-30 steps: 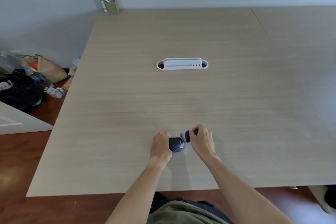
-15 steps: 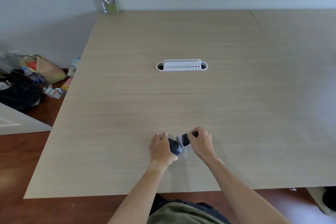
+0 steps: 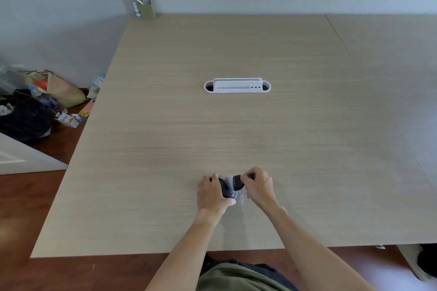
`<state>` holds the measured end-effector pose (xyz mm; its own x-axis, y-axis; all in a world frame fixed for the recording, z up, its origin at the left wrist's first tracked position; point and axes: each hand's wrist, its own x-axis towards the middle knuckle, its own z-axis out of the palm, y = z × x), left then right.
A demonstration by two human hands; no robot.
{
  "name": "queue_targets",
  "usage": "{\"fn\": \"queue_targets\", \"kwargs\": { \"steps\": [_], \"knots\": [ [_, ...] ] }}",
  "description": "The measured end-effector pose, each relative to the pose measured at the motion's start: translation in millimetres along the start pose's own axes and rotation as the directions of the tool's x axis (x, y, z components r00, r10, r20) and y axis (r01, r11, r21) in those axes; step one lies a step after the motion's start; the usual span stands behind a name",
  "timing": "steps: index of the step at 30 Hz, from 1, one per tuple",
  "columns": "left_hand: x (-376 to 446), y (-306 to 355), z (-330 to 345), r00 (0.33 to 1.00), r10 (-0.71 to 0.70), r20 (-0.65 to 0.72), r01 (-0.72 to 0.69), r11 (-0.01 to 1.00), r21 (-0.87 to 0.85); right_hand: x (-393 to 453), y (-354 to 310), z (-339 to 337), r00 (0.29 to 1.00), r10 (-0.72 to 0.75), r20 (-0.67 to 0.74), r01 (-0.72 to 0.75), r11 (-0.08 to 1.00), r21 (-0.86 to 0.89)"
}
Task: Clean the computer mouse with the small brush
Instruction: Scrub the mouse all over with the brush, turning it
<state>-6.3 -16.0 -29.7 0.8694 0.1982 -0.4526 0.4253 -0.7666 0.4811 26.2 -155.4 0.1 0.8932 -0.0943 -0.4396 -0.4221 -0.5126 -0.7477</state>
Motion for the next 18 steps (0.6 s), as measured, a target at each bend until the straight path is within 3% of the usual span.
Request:
{"fn": "queue_targets", "kwargs": {
  "steps": [3, 6, 9, 11, 14, 18],
  "knots": [
    [2.6, 0.0, -3.1, 0.999, 0.024, 0.034, -0.024, 1.000, 0.001, -1.5, 2.8, 3.6, 0.998, 0.046, 0.043, -0.044, 0.998, -0.049],
    [4.0, -0.6, -7.1, 0.997, 0.048, 0.068, -0.049, 0.998, 0.025, -2.7, 4.5, 3.2, 0.995, 0.041, -0.096, -0.062, 0.972, -0.227],
    [4.5, -2.2, -8.6, 0.994, 0.067, 0.086, -0.070, 0.997, 0.027, -6.2, -0.3, 6.6, 0.992, -0.037, -0.124, 0.025, 0.995, -0.097],
    [4.2, -3.3, -8.7, 0.993, 0.072, 0.093, -0.074, 0.997, 0.011, -9.1, -2.8, 10.3, 0.997, -0.067, -0.045, 0.066, 0.998, -0.018],
    [4.5, -3.4, -10.1, 0.989, 0.091, 0.120, -0.095, 0.995, 0.026, -9.7, 0.7, 15.3, 0.997, -0.049, 0.053, 0.051, 0.998, -0.037],
    [4.5, -2.3, -14.5, 0.981, 0.116, 0.153, -0.126, 0.990, 0.058, -6.6, 6.9, 10.3, 0.993, -0.038, -0.110, 0.022, 0.989, -0.147]
  ]
}}
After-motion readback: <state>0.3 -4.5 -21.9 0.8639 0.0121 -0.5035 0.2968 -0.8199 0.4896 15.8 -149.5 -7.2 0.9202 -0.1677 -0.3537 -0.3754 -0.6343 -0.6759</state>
